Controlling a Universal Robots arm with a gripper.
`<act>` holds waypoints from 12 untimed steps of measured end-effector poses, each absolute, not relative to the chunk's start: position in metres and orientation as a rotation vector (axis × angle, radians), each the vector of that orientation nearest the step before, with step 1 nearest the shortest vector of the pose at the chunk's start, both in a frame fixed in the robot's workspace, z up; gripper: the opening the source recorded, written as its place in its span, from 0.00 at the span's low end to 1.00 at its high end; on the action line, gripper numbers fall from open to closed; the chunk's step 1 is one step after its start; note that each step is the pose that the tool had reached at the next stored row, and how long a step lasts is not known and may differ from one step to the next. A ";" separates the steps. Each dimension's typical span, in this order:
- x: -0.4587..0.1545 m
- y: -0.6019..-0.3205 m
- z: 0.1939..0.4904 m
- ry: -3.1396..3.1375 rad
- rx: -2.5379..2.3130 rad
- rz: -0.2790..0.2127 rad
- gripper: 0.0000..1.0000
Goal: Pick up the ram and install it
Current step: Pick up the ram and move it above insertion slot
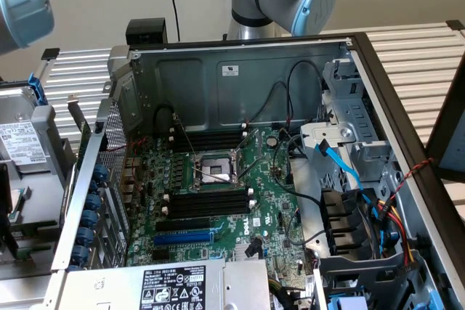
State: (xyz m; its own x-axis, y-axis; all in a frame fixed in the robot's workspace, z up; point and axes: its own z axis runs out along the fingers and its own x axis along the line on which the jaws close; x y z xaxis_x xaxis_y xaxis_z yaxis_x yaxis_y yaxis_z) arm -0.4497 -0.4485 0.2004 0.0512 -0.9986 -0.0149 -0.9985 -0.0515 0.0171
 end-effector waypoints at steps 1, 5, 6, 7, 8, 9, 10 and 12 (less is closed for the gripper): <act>-0.450 -0.448 0.200 -2.167 2.272 -0.036 0.17; -0.450 -0.448 0.200 -2.169 2.270 -0.035 0.17; -0.450 -0.448 0.200 -2.169 2.270 -0.035 0.17; -0.450 -0.448 0.200 -2.169 2.270 -0.036 0.17; -0.450 -0.448 0.200 -2.169 2.270 -0.036 0.17; -0.450 -0.448 0.200 -2.169 2.270 -0.035 0.17; -0.450 -0.448 0.200 -2.169 2.270 -0.035 0.15; -0.450 -0.448 0.200 -2.169 2.270 -0.036 0.13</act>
